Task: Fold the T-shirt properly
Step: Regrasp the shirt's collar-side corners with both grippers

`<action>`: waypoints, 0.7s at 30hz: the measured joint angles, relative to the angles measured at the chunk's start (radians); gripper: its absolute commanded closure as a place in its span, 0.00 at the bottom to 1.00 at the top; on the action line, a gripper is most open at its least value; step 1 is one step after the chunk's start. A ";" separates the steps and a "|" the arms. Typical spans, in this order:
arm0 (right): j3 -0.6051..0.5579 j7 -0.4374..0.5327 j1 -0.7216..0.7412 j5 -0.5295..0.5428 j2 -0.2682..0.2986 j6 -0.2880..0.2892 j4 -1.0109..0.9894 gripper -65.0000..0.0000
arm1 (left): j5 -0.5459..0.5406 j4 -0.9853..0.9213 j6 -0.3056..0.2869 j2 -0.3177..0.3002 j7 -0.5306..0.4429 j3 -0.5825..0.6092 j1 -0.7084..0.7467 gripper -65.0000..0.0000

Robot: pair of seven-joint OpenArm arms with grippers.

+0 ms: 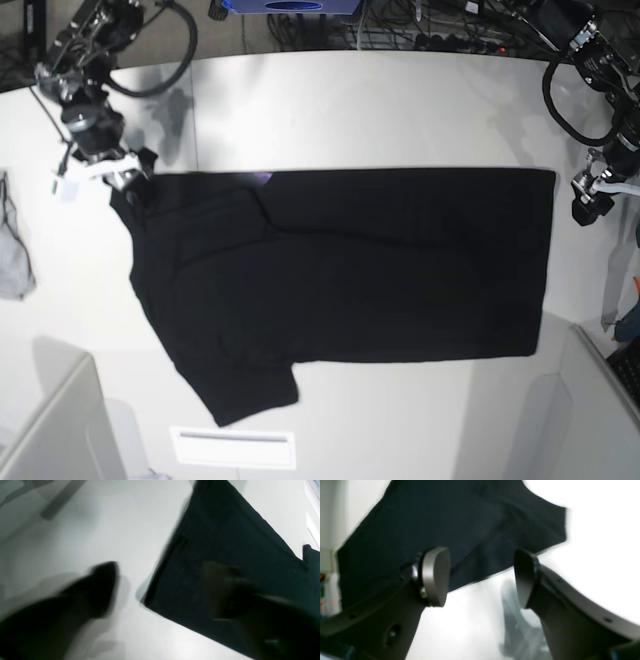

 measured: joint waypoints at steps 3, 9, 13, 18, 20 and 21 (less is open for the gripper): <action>0.006 0.060 -0.029 0.000 -0.030 -0.002 -0.037 0.40 | 0.008 -0.013 -0.003 0.013 0.008 0.007 0.077 0.00; 0.003 0.050 0.005 0.088 -0.036 -0.007 -0.240 0.40 | 0.020 -0.145 -0.002 0.024 0.003 0.008 0.074 0.00; 0.059 0.055 0.060 0.148 -0.019 0.008 -0.361 0.40 | 0.013 -0.154 -0.003 0.007 -0.049 0.087 0.079 0.00; 0.124 0.072 0.153 0.152 -0.001 0.009 -0.454 0.40 | -0.003 -0.185 -0.006 -0.002 -0.191 0.183 0.104 0.00; 0.135 0.073 0.170 0.159 0.001 0.009 -0.472 0.41 | -0.010 -0.211 -0.010 -0.006 -0.227 0.193 0.099 0.00; 0.129 0.073 0.170 0.160 0.009 0.010 -0.473 0.41 | -0.016 -0.227 -0.015 -0.006 -0.235 0.193 0.093 0.00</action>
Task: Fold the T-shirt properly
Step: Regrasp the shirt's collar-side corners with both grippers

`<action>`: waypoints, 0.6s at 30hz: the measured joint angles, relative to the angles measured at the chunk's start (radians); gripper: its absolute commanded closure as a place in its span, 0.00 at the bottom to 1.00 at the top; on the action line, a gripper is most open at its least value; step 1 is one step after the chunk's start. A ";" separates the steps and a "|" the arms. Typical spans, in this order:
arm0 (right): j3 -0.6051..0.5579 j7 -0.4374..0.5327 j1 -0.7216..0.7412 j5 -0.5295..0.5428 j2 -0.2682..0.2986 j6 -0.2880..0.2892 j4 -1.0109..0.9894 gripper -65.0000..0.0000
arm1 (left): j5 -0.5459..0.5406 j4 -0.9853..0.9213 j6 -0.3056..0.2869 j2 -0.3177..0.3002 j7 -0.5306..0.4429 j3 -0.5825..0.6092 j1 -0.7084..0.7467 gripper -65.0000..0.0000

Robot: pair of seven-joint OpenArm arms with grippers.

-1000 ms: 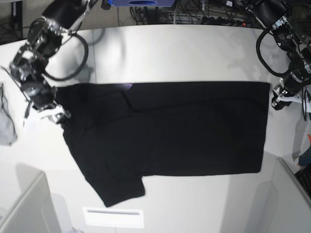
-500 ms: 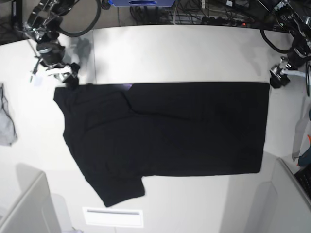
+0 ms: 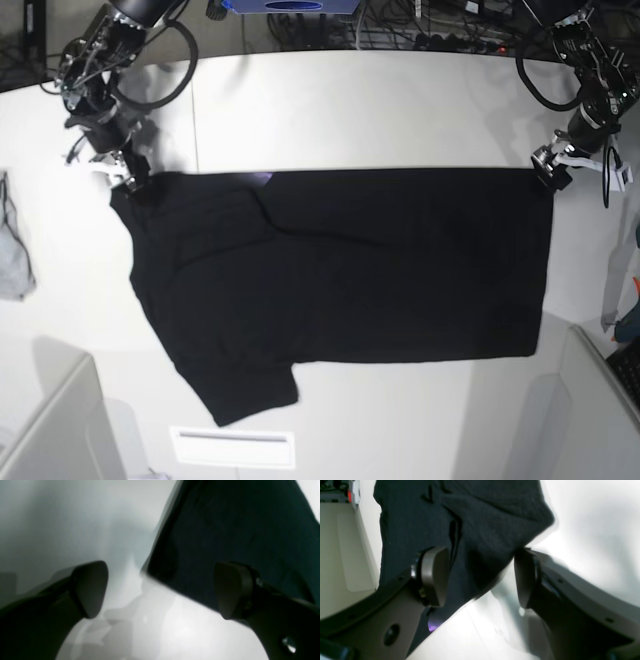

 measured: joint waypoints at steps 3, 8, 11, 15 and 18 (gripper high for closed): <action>-0.022 0.003 0.002 0.005 0.023 0.006 -0.019 0.41 | -0.013 -0.033 -0.010 -0.001 -0.018 -0.003 -0.011 0.00; -0.023 0.048 0.019 0.024 0.024 0.018 -0.067 0.41 | -0.011 -0.063 -0.011 -0.001 -0.022 -0.002 -0.053 0.10; -0.029 0.074 0.019 0.025 0.024 0.021 -0.071 0.41 | -0.004 -0.066 0.001 -0.006 -0.028 0.057 -0.067 0.24; -0.029 0.076 0.018 0.023 0.023 0.021 -0.071 0.42 | -0.009 -0.069 0.000 0.007 -0.024 0.091 -0.085 0.35; -0.029 0.083 0.019 0.010 0.024 0.021 -0.072 0.54 | -0.017 -0.086 -0.004 0.005 -0.024 0.091 -0.084 0.50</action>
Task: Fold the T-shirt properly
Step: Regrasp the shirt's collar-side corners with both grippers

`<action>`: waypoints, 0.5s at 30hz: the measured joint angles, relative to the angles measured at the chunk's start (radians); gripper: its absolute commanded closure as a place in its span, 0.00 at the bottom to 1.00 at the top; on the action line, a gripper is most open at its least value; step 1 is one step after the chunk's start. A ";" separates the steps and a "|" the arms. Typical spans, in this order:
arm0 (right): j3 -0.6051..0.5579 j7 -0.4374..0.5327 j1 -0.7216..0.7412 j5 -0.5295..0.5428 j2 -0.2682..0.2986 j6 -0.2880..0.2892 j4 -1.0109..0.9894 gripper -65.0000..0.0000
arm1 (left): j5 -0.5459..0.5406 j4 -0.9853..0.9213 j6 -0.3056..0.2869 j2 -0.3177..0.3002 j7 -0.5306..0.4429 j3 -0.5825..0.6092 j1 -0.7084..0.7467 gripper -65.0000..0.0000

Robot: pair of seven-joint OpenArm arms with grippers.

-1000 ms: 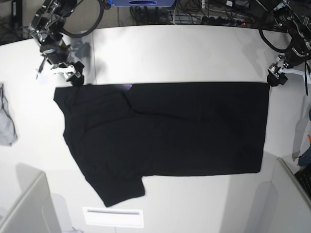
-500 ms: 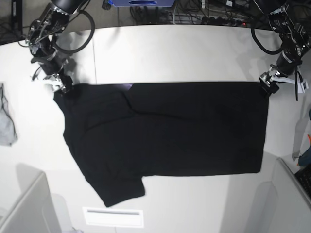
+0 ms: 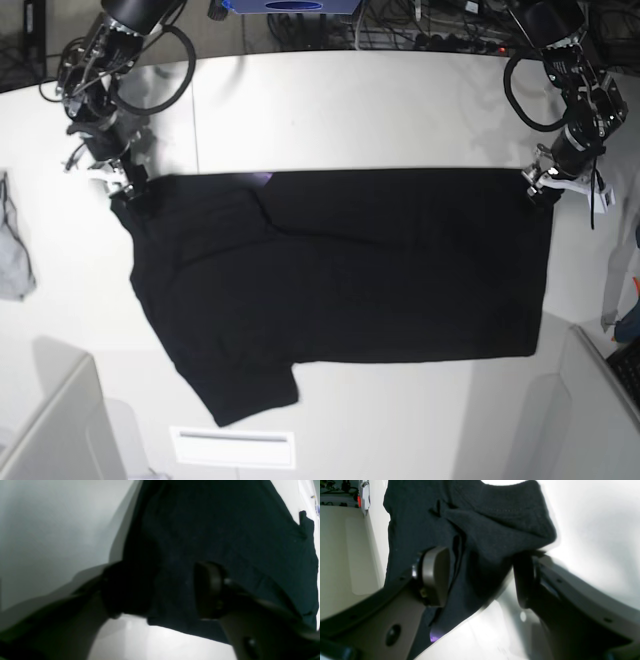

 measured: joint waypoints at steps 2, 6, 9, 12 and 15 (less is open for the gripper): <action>0.003 0.002 -0.001 -0.007 0.000 -0.006 -0.007 0.72 | -0.007 -0.025 0.000 -0.006 -0.003 -0.003 -0.002 0.67; 0.006 -0.012 -0.008 -0.023 -0.002 -0.015 -0.010 1.00 | -0.010 -0.036 0.001 -0.005 0.012 -0.002 0.003 1.00; 0.006 -0.018 -0.009 -0.023 -0.002 -0.015 -0.006 1.00 | -0.018 -0.036 0.000 -0.005 0.013 0.000 0.010 1.00; 0.006 -0.022 -0.038 -0.015 -0.003 -0.015 0.019 1.00 | -0.028 -0.014 -0.008 -0.007 0.014 0.001 0.041 1.00; -0.001 -0.040 -0.106 -0.033 -0.010 -0.029 0.100 1.00 | -0.018 0.059 -0.006 -0.018 0.034 0.009 0.108 1.00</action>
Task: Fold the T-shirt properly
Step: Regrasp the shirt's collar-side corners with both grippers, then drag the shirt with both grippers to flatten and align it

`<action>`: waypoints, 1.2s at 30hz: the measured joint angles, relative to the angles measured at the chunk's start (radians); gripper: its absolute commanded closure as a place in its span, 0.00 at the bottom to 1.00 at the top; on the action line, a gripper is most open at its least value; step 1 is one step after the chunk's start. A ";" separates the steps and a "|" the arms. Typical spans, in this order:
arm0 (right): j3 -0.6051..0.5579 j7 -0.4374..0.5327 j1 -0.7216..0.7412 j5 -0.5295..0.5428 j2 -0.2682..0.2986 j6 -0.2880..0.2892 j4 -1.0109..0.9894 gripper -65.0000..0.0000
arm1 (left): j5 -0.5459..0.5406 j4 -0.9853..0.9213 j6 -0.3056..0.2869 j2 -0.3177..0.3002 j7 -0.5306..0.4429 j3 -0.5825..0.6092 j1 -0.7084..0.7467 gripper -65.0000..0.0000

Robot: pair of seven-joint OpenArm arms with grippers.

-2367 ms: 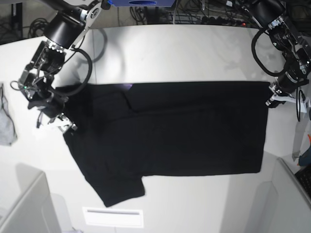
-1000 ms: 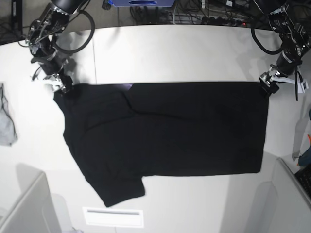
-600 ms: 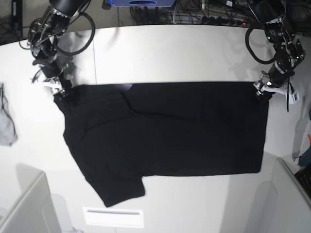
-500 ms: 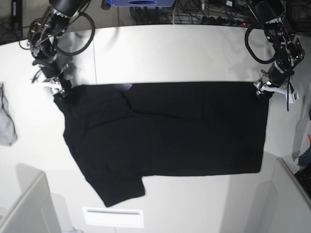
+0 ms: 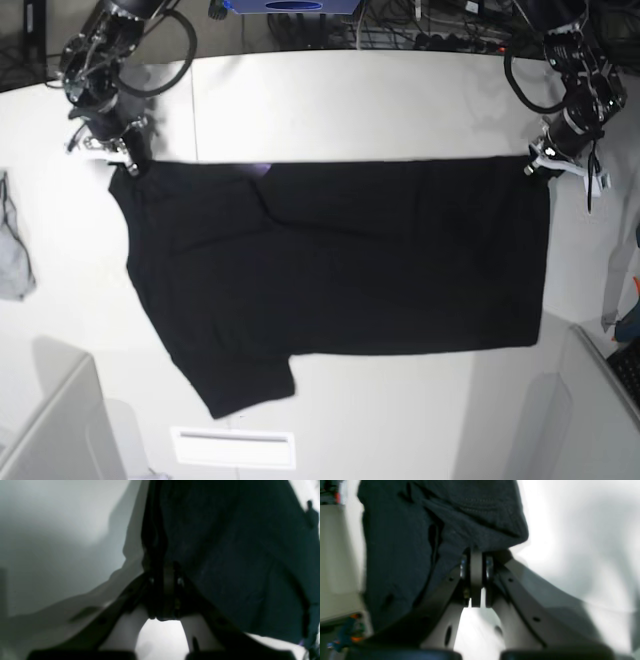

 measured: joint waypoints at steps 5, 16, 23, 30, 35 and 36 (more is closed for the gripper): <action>0.000 -0.012 -0.097 -0.014 -0.006 -0.005 0.123 1.00 | 0.024 0.089 0.016 -0.005 0.011 -0.005 0.093 1.00; 0.005 -0.108 -0.198 -0.008 -0.036 -0.002 0.186 1.00 | -0.024 0.112 -0.002 -0.014 -0.035 -0.010 0.235 1.00; 0.006 -0.115 -0.230 -0.005 -0.050 -0.002 0.203 1.00 | -0.032 0.115 -0.004 -0.019 -0.045 -0.012 0.270 1.00; 0.006 -0.114 -0.240 -0.005 -0.050 -0.002 0.209 1.00 | -0.033 0.115 -0.007 -0.021 -0.042 -0.012 0.270 1.00; 0.006 -0.114 -0.240 -0.005 -0.050 -0.002 0.209 1.00 | -0.033 0.115 -0.007 -0.021 -0.042 -0.012 0.270 1.00; 0.006 -0.114 -0.241 -0.005 -0.050 -0.002 0.209 1.00 | -0.033 0.115 -0.007 -0.021 -0.042 -0.012 0.270 1.00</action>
